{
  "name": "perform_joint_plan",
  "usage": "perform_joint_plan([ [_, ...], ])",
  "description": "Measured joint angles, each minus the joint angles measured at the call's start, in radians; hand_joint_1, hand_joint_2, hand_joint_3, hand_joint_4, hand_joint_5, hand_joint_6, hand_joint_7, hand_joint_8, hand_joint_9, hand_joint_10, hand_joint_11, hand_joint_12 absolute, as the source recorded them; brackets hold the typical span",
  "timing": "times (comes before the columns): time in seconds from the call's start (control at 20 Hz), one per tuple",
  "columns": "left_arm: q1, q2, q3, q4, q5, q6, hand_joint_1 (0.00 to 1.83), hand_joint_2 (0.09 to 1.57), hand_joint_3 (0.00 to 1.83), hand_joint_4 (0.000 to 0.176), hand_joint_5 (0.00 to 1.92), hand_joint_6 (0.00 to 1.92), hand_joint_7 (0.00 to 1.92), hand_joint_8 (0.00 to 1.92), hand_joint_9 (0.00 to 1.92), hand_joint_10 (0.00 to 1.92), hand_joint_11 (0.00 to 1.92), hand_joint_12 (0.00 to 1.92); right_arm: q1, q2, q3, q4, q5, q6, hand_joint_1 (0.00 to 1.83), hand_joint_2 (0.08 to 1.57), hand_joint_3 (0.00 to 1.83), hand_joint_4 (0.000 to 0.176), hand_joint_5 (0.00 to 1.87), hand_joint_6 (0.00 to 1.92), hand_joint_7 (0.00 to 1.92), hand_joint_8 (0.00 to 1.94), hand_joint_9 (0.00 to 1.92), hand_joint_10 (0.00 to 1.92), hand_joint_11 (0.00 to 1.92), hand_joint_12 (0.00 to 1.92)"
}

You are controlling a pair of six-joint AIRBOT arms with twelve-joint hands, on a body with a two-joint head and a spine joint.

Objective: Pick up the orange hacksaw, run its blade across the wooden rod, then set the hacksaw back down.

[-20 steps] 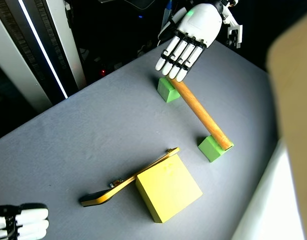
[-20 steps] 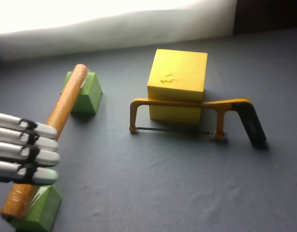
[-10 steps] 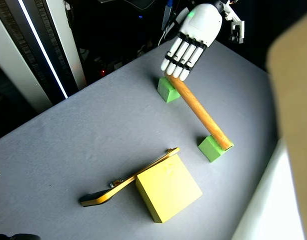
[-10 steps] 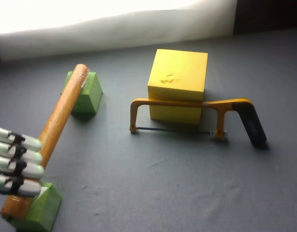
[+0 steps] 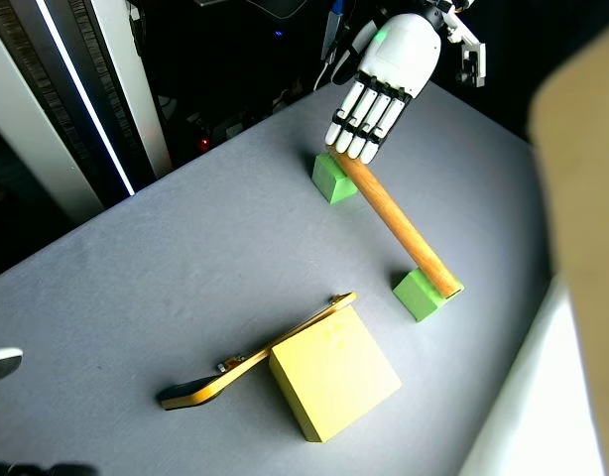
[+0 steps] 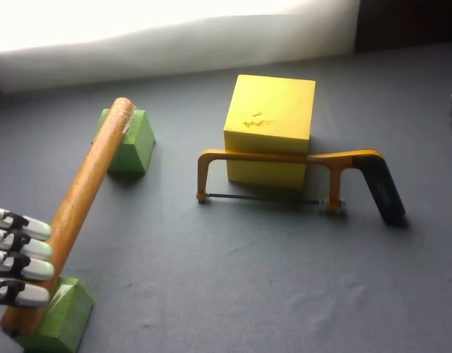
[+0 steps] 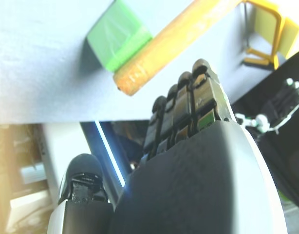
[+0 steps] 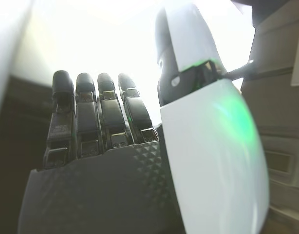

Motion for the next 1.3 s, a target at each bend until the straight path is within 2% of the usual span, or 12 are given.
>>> perform_joint_plan([
  [0.15, 0.006, -0.004, 0.003, 0.000, 0.011, 0.000, 0.00, 1.24, 0.00, 0.000, 0.00, 0.00, 0.00, 0.00, 0.00, 0.00, 0.00, 0.00, 0.055, -0.003, 0.064, -0.108, -0.055, 0.074, 0.92, 1.09, 0.00, 0.000, 0.11, 0.00, 0.10, 0.00, 0.15, 0.00, 0.00, 0.61],
  [0.3, 0.007, -0.004, 0.004, 0.006, 0.016, 0.000, 0.01, 1.24, 0.00, 0.000, 0.00, 0.00, 0.00, 0.00, 0.00, 0.00, 0.00, 0.00, 0.057, -0.008, 0.102, -0.108, -0.074, 0.111, 0.95, 1.10, 0.00, 0.000, 0.11, 0.00, 0.11, 0.00, 0.14, 0.00, 0.00, 0.60],
  [0.45, 0.006, -0.009, 0.004, 0.001, 0.017, 0.000, 0.00, 1.23, 0.00, 0.000, 0.00, 0.00, 0.00, 0.00, 0.01, 0.00, 0.00, 0.00, 0.104, -0.022, 0.163, -0.222, -0.109, 0.169, 0.95, 1.09, 0.00, 0.000, 0.12, 0.00, 0.12, 0.00, 0.14, 0.00, 0.00, 0.62],
  [0.5, 0.007, -0.009, 0.003, -0.001, 0.015, 0.000, 0.01, 1.24, 0.00, 0.000, 0.02, 0.01, 0.02, 0.01, 0.02, 0.01, 0.01, 0.01, 0.108, -0.036, 0.177, -0.229, -0.109, 0.189, 0.92, 1.11, 0.00, 0.000, 0.10, 0.00, 0.08, 0.00, 0.11, 0.00, 0.00, 0.54],
  [0.95, 0.010, -0.010, -0.006, 0.027, 0.018, -0.003, 0.02, 1.24, 0.00, 0.000, 0.03, 0.00, 0.03, 0.00, 0.02, 0.00, 0.00, 0.00, 0.090, -0.133, 0.225, -0.254, -0.121, 0.206, 0.90, 1.11, 0.00, 0.000, 0.12, 0.00, 0.11, 0.00, 0.15, 0.00, 0.00, 0.56],
  [1.0, 0.013, -0.010, -0.007, 0.029, 0.017, -0.006, 0.04, 1.24, 0.00, 0.000, 0.05, 0.01, 0.05, 0.01, 0.05, 0.01, 0.02, 0.01, 0.090, -0.139, 0.245, -0.262, -0.121, 0.206, 0.90, 1.09, 0.00, 0.000, 0.14, 0.00, 0.13, 0.01, 0.17, 0.01, 0.00, 0.62],
  [1.15, 0.021, -0.010, -0.007, 0.029, 0.018, -0.006, 0.05, 1.24, 0.00, 0.000, 0.04, 0.00, 0.03, 0.00, 0.04, 0.00, 0.01, 0.01, 0.095, -0.147, 0.310, -0.254, -0.117, 0.207, 0.91, 1.09, 0.00, 0.000, 0.13, 0.00, 0.12, 0.00, 0.16, 0.00, 0.00, 0.56],
  [1.25, 0.021, -0.021, -0.001, 0.023, 0.015, -0.006, 0.05, 1.24, 0.00, 0.000, 0.03, 0.00, 0.02, 0.01, 0.02, 0.00, 0.01, 0.00, 0.101, -0.146, 0.320, -0.243, -0.121, 0.207, 0.87, 1.12, 0.01, 0.000, 0.12, 0.00, 0.11, 0.00, 0.15, 0.00, 0.00, 0.52],
  [1.3, 0.021, -0.024, -0.001, 0.022, 0.013, -0.007, 0.04, 1.24, 0.00, 0.000, 0.04, 0.00, 0.02, 0.01, 0.02, 0.00, 0.00, 0.00, 0.108, -0.148, 0.319, -0.248, -0.120, 0.207, 0.88, 1.10, 0.00, 0.000, 0.13, 0.01, 0.13, 0.00, 0.16, 0.00, 0.00, 0.57],
])
